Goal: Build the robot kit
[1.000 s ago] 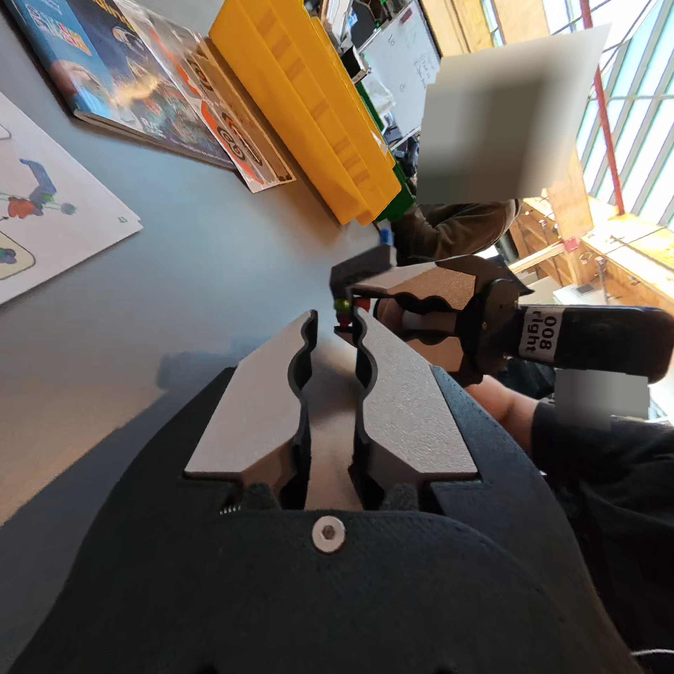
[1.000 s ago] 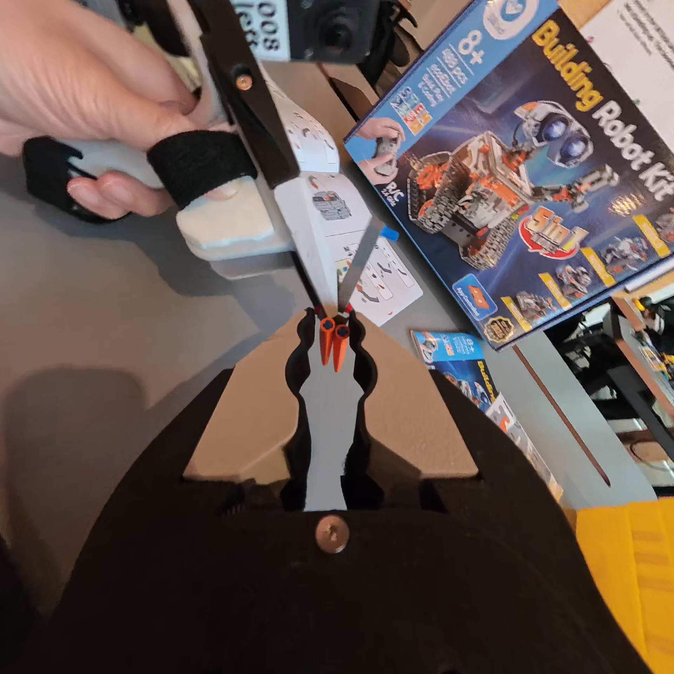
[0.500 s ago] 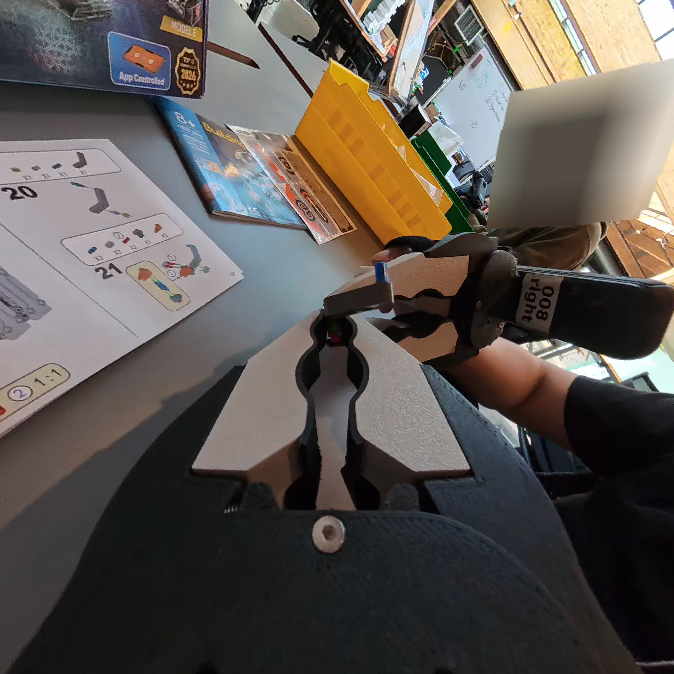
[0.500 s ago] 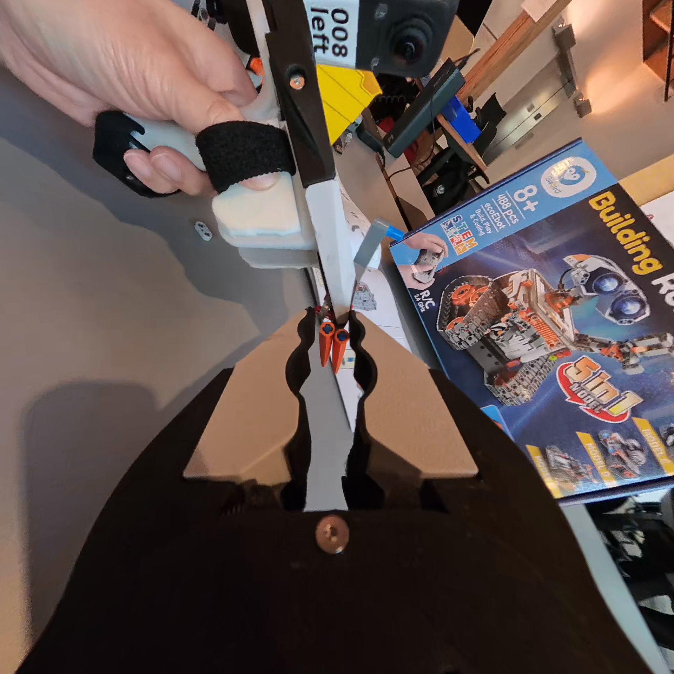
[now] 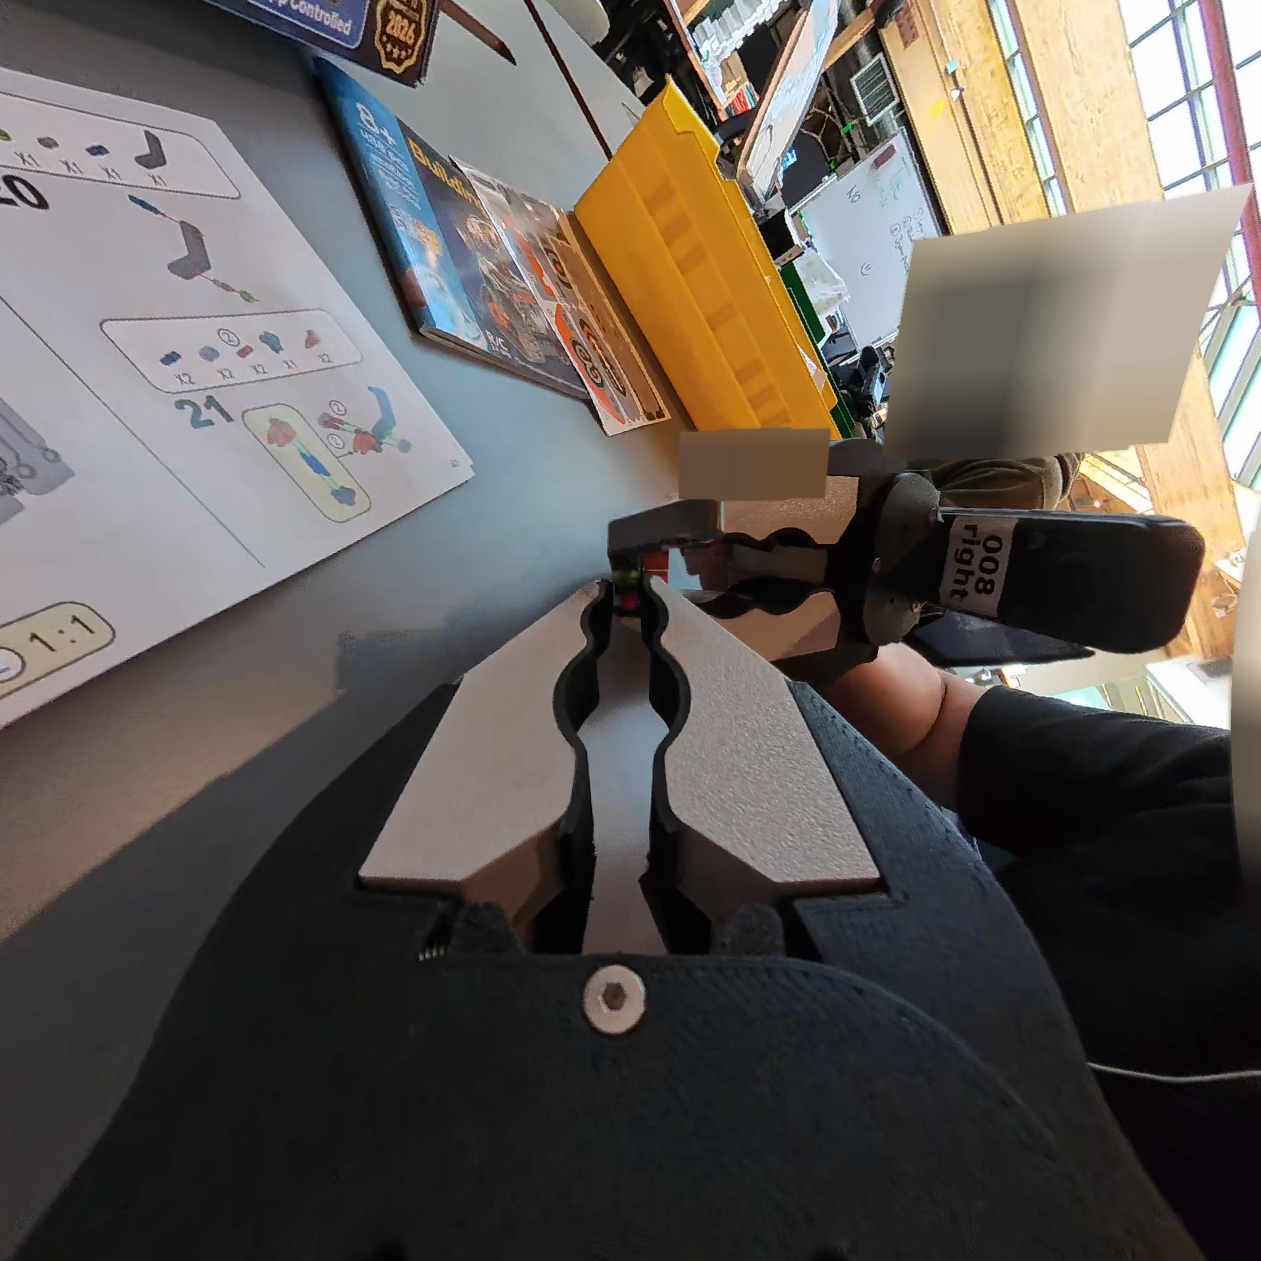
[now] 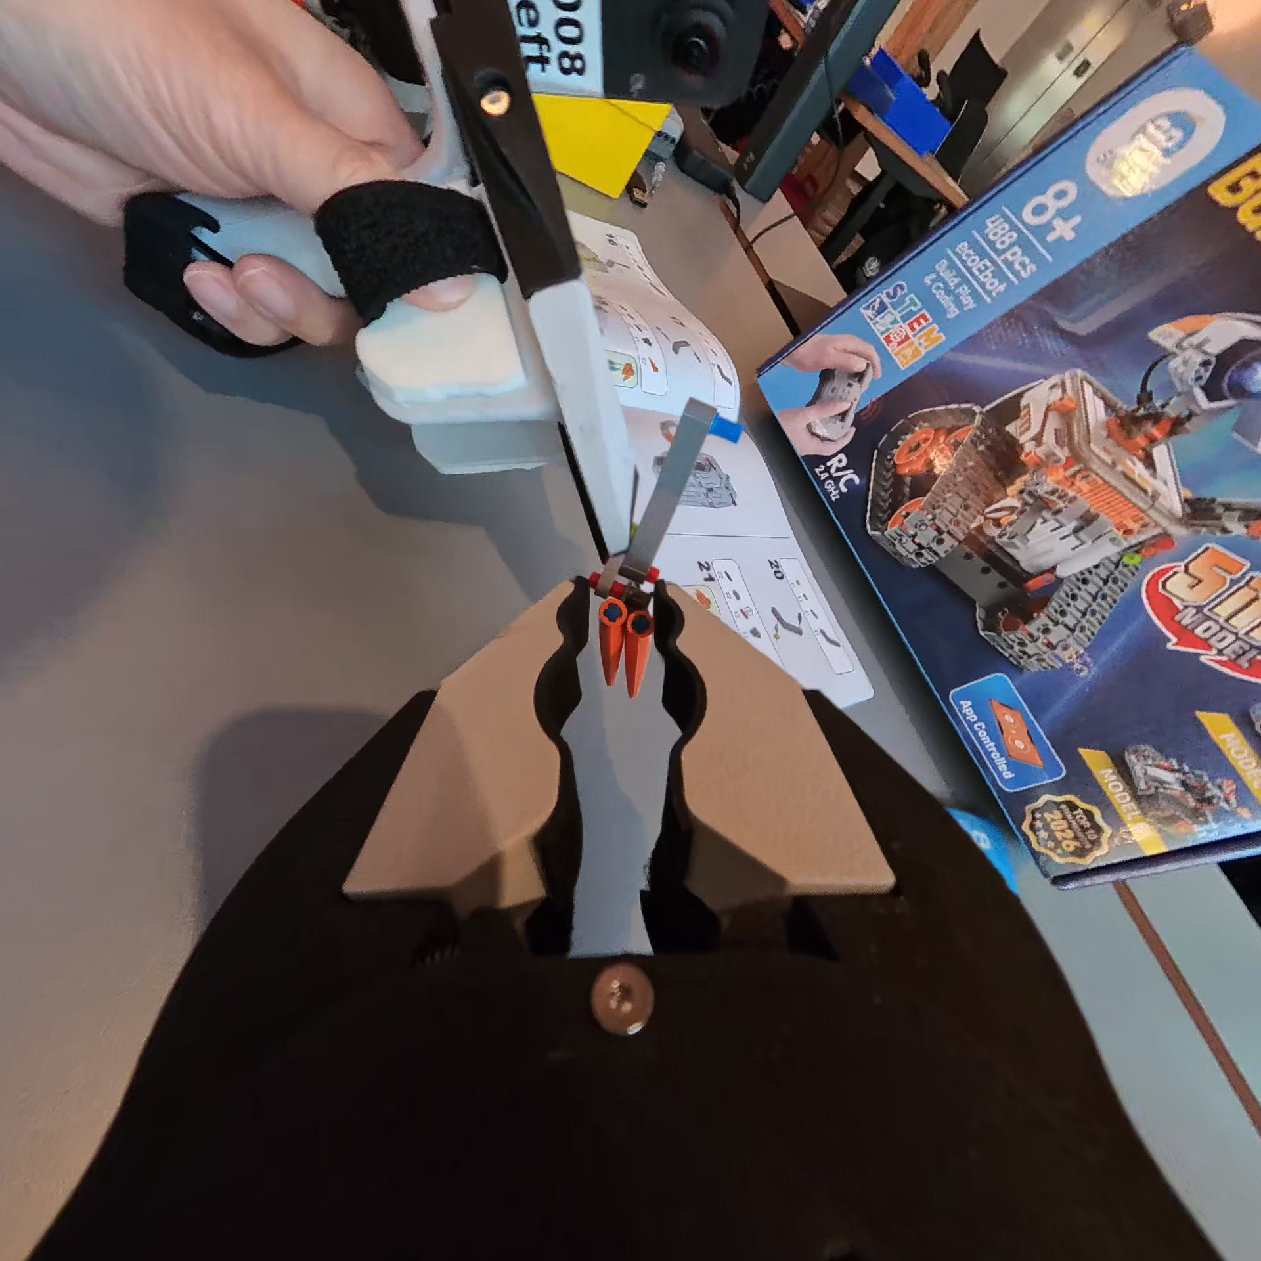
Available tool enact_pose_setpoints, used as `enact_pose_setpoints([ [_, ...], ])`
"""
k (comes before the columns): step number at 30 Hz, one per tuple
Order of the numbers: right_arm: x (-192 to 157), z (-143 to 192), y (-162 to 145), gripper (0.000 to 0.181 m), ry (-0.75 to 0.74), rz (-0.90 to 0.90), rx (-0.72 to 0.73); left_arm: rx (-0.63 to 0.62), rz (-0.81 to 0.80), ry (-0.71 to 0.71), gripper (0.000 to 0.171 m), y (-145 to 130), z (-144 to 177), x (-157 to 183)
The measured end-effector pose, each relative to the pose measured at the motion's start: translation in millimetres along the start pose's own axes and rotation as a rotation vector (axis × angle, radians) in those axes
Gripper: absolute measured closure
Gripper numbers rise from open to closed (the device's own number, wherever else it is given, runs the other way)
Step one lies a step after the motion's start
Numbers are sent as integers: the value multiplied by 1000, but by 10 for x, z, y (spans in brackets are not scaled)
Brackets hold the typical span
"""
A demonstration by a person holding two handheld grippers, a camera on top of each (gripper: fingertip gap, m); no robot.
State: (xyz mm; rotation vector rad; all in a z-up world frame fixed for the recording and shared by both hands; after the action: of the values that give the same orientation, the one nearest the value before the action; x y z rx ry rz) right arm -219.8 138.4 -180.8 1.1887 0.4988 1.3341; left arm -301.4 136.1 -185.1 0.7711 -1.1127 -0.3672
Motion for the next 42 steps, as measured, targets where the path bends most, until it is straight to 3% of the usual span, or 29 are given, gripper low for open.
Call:
enact_pose_setpoints([
  [8, 91, 13, -51, 164, -14, -101, -44, 22, 12, 23, 160, -13, -2, 6],
  [16, 255, 20, -136, 163, -21, -295, -60, 68, -173, 191, 149, 105, 114, 27],
  [20, 228, -2, -152, 163, -3, -319, -75, 53, -173, 223, 148, 67, 90, 18],
  [24, 215, -19, -164, 163, 15, -355, -86, 32, -76, 227, 149, -10, 68, -53],
  [27, 206, -15, -162, 163, 22, -369, -86, 92, -24, 214, 144, 40, 139, -86],
  [36, 164, 6, -108, 163, 37, -369, -72, 101, -181, 266, 118, 122, 171, -3],
  [42, 175, 6, -111, 163, 20, -355, -77, 99, -178, 253, 123, 104, 144, 14],
])
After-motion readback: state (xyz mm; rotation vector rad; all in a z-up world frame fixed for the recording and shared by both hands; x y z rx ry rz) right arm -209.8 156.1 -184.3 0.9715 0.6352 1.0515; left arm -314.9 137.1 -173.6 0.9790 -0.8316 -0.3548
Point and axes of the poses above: each gripper's, where its closed fingertips meet, z back along the fingers, y out of its top, x = y × z across the jaws, the point moved 5 cm from there along z, back along the fingers, and after that the axes turned 11 degrees about -z, right-handed, at the moved point
